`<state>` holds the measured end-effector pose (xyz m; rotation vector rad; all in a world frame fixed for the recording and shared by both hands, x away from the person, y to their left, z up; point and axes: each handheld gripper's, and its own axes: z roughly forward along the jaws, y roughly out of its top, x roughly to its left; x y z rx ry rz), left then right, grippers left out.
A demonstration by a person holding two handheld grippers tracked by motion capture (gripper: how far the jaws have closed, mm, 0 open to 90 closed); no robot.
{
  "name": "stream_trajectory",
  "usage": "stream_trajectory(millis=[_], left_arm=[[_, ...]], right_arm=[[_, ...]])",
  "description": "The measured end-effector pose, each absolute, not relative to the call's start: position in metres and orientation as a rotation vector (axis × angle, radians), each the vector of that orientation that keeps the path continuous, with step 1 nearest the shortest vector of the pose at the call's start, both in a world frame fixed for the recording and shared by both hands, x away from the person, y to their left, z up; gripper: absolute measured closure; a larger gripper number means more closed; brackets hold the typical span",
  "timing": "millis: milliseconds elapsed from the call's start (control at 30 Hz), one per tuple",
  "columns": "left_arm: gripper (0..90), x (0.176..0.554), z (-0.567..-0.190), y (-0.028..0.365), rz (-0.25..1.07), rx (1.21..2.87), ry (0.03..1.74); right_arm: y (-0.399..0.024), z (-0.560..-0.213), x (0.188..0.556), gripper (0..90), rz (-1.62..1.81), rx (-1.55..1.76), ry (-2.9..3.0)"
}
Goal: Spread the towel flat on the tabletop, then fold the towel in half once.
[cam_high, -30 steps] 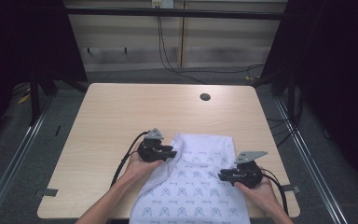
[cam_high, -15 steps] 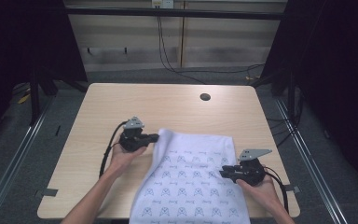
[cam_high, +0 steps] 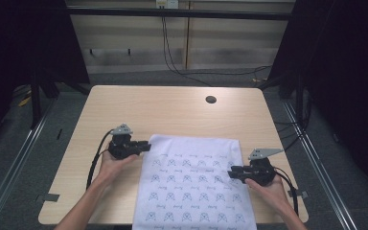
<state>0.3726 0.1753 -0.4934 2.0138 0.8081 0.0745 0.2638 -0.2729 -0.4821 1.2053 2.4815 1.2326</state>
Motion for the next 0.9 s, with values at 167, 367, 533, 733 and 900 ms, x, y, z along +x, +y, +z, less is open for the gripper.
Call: stream_trajectory(millis=[167,367,533,733,900], left_arm=[[66.3,0.37,-0.505,0.161,0.093,2.139,0.781],[86.2,0.368,-0.51,0.166,0.109,2.129,0.769],[89.2,0.362,-0.507,0.169,0.102,2.151,0.773],[89.1,0.352,-0.509,0.18,0.023,2.104,0.822],[87.7,0.339,-0.507,0.182,0.027,2.131,0.795]], right_arm=[[-0.267,-0.485,0.289,67.0,1.228,1.201,2.473],[-0.256,-0.49,0.306,61.8,1.171,1.177,2.429],[-0.259,-0.5,0.306,74.8,1.058,1.207,2.458],[-0.261,-0.499,0.296,77.7,1.091,1.21,2.487],[-0.26,-0.498,0.283,76.4,1.106,1.216,2.537]])
